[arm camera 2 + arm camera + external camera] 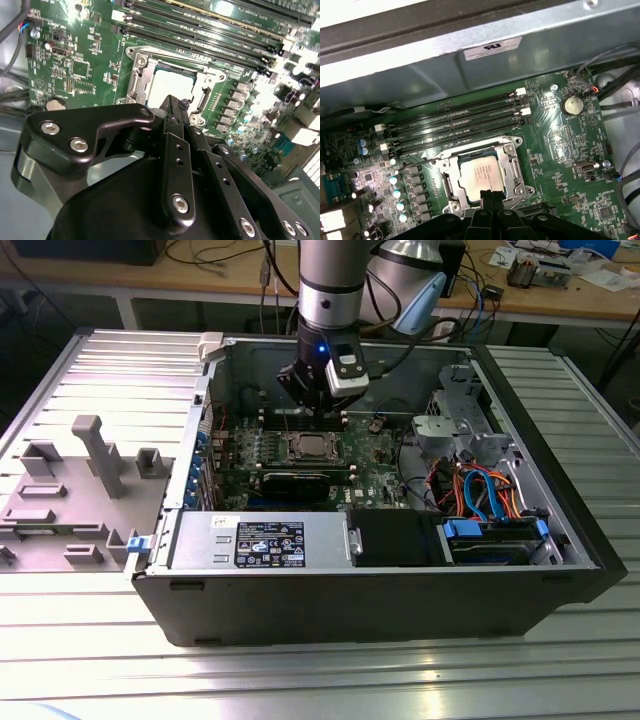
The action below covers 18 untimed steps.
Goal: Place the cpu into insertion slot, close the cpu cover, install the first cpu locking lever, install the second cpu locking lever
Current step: 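Install the first cpu locking lever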
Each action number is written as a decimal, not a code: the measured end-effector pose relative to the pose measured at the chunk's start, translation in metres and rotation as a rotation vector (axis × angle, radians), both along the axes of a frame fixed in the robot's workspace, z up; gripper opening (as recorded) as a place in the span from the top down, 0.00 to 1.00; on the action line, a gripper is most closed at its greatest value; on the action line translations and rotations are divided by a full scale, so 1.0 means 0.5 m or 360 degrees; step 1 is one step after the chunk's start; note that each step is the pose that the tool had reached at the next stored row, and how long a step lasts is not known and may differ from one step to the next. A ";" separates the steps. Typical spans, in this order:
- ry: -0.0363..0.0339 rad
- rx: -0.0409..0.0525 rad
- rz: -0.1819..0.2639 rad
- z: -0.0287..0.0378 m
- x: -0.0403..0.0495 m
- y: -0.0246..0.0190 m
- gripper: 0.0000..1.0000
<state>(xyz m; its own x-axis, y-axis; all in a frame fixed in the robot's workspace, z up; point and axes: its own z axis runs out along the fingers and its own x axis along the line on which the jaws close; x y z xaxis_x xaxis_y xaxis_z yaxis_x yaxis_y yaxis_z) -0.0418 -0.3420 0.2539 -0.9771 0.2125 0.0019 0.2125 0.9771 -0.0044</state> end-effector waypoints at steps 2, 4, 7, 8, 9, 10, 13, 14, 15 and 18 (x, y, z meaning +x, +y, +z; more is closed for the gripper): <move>0.0000 0.0000 0.0059 -0.001 0.000 0.0000 0.89; 0.0000 0.0001 0.0100 -0.002 0.000 -0.0001 0.89; -0.0009 0.0015 0.0104 -0.002 -0.007 0.0001 0.89; -0.0015 0.0019 0.0105 -0.002 -0.013 0.0000 0.89; -0.0019 0.0024 0.0106 -0.003 -0.015 0.0000 0.89; -0.0023 0.0029 0.0109 -0.003 -0.017 0.0000 0.89; -0.0032 0.0031 0.0135 -0.004 -0.019 0.0001 0.89; -0.0038 0.0031 0.0145 -0.004 -0.019 0.0000 0.89; -0.0040 0.0031 0.0155 -0.004 -0.019 0.0000 0.89; -0.0039 0.0032 0.0233 -0.004 -0.019 0.0001 0.89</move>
